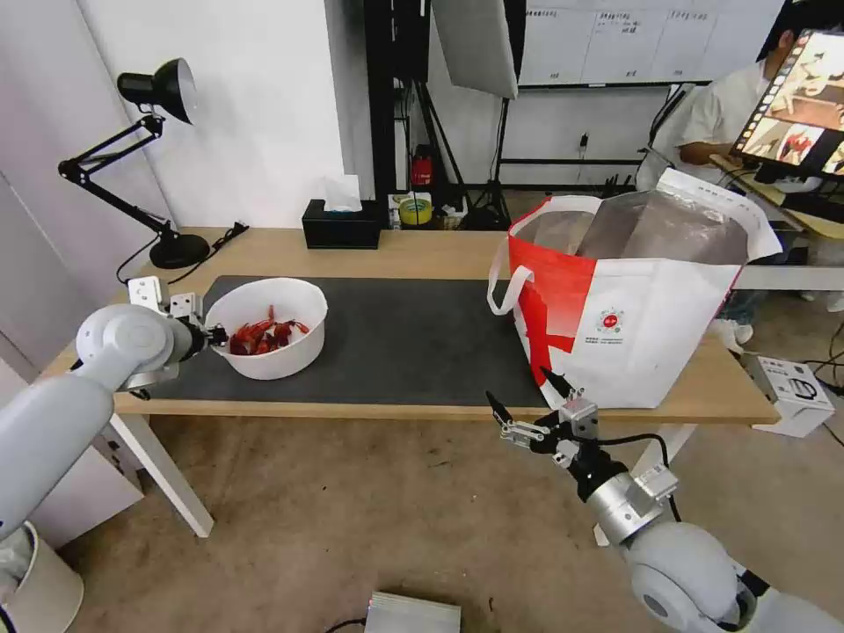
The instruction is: Pick up the trash from the table and place it into the takeout bag.
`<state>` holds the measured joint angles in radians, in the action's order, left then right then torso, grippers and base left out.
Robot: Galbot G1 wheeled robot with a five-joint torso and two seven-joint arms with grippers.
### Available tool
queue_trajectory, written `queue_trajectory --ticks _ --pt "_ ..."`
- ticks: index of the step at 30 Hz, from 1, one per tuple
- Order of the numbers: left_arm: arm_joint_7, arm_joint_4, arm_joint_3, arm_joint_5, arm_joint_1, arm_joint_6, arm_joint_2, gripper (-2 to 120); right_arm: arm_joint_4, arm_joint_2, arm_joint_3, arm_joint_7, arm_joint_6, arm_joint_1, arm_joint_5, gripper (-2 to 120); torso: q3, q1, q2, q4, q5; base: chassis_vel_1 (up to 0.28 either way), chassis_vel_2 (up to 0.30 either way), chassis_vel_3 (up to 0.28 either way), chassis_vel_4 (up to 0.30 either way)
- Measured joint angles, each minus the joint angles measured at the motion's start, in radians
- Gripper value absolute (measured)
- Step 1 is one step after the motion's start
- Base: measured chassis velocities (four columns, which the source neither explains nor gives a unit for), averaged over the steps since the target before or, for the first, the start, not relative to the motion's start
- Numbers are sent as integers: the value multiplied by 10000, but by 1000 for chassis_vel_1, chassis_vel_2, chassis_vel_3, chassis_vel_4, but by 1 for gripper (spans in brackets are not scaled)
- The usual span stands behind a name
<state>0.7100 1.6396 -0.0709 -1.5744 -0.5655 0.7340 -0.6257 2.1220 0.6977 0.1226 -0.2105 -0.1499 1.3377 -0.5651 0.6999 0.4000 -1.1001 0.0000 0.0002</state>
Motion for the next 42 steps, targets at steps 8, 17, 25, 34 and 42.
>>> queue_trajectory --ticks 8,17,25,34,42 --pt "0 57 -53 -125 -33 -2 2 0 0 0 0 0 0 0 0 100 0 0 -1 0 -3 0 0 0 0" --pt "-68 538 -263 -653 245 13 149 0 0 0 0 0 0 0 0 100 1 0 0 2 -4 0 0 0 0" --pt "15 1450 -17 -1312 1274 16 -38 0 0 0 0 0 0 0 0 100 1 0 0 0 -1 0 0 0 0" --pt "650 1919 937 -1982 2812 16 -731 0 0 0 0 0 0 0 0 100 1 0 0 0 0 0 0 0 0" --pt "788 2051 1931 -2305 4147 10 -1306 0 0 0 0 0 1 0 0 100 1 0 2 0 -1 0 0 0 0"
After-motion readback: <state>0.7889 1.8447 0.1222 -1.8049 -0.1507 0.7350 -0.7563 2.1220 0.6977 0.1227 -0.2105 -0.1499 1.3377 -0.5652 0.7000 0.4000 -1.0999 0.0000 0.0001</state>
